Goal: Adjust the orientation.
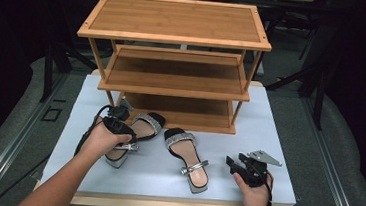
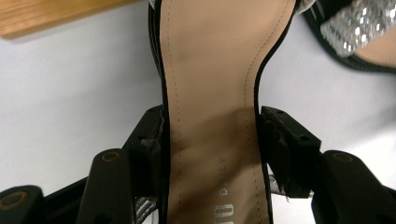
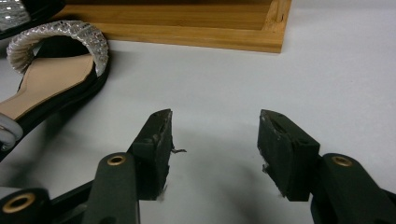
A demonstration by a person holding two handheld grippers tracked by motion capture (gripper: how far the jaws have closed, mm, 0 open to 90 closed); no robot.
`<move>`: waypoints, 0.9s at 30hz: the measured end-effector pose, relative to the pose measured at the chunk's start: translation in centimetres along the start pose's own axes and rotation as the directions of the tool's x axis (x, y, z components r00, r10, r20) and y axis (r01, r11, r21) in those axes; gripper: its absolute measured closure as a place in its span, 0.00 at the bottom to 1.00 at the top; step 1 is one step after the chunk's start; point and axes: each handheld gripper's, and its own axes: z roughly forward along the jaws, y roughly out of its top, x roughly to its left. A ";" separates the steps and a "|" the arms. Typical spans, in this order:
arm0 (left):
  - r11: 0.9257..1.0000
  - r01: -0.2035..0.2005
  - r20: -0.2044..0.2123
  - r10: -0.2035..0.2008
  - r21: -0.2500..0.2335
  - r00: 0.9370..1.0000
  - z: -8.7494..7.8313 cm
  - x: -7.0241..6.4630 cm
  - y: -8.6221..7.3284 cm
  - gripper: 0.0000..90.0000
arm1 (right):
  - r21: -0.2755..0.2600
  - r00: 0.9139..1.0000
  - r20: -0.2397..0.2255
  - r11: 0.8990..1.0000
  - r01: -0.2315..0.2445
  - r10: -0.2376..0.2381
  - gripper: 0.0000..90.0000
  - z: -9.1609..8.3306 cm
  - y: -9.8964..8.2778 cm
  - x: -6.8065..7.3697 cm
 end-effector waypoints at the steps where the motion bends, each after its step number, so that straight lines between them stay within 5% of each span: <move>1: 1.000 0.001 -0.009 -0.001 -0.001 1.000 0.3 -0.1 0.2 0.49 | 0.000 1.000 -0.003 1.000 0.000 0.000 0.50 0.0 0.0 0.0; 10: 1.000 0.027 -0.020 -0.027 -0.005 0.999 2.0 -1.1 1.2 0.49 | -0.001 1.000 -0.004 1.000 0.003 -0.003 0.50 0.0 0.0 0.0; 16: 1.000 -0.013 -0.035 0.013 -0.008 0.999 2.9 -1.0 0.9 0.48 | -0.002 1.000 -0.003 1.000 0.003 -0.003 0.50 0.0 0.0 0.0; 20: 0.999 -0.026 0.014 0.027 -0.030 1.000 2.5 -0.6 0.5 0.39 | 0.003 1.000 -0.009 1.000 0.005 -0.005 0.50 0.1 0.0 0.0; 24: 0.999 -0.029 0.027 0.030 -0.039 0.999 1.4 -1.0 0.6 0.30 | -0.005 1.000 -0.005 1.000 0.009 -0.009 0.50 0.1 0.0 0.1; 27: 0.997 -0.067 0.011 0.068 -0.044 0.998 0.6 -1.2 0.4 0.28 | -0.005 1.000 -0.006 1.000 0.007 -0.008 0.50 0.1 0.0 0.1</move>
